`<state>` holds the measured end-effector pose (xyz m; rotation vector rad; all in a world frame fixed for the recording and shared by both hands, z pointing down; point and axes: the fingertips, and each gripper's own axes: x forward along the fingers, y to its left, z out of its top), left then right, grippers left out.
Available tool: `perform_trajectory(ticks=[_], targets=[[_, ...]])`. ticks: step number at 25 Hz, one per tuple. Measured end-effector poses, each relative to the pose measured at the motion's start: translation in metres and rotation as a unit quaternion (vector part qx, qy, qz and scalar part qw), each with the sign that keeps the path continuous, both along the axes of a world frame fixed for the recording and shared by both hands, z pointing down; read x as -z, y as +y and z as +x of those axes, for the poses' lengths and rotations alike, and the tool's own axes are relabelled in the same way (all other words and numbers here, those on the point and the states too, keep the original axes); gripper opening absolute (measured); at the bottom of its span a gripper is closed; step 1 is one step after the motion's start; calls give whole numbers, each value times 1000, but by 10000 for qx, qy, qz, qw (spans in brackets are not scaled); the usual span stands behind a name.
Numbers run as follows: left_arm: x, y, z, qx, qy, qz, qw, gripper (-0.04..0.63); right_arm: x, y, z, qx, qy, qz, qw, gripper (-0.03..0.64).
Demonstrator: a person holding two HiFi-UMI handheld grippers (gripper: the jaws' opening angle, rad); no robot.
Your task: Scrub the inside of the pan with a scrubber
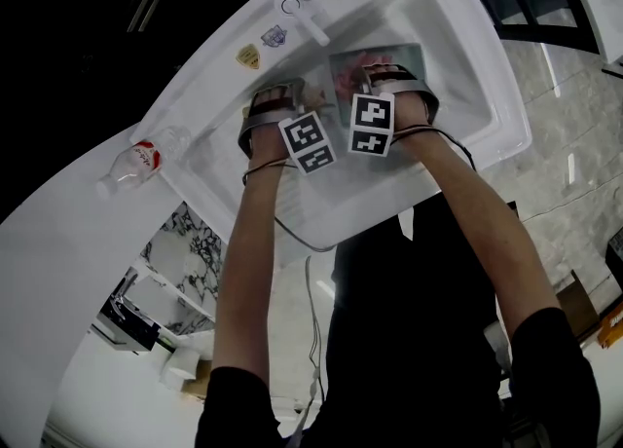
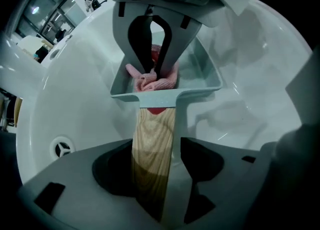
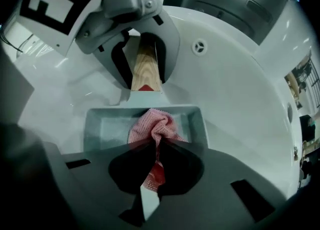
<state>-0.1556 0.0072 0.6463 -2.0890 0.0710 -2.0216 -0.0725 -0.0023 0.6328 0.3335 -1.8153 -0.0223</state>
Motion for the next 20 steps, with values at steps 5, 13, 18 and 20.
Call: perform_trajectory(ticks=[5,13,18,20], targets=[[11,-5,-11,172,80,156,9997,270,-1,24,3,308,21,-324,9990,38],[58,-9,-12,335,364,506,9975,279,2,60,15,554,237,-741,9954,38],[94,10,-3,602,779,628,9932,279,38,57,27,465,174,-608,9969,38],[110,21,5,895,1082,559,9885,278,56,55,34,457,152,-539,9974,38]])
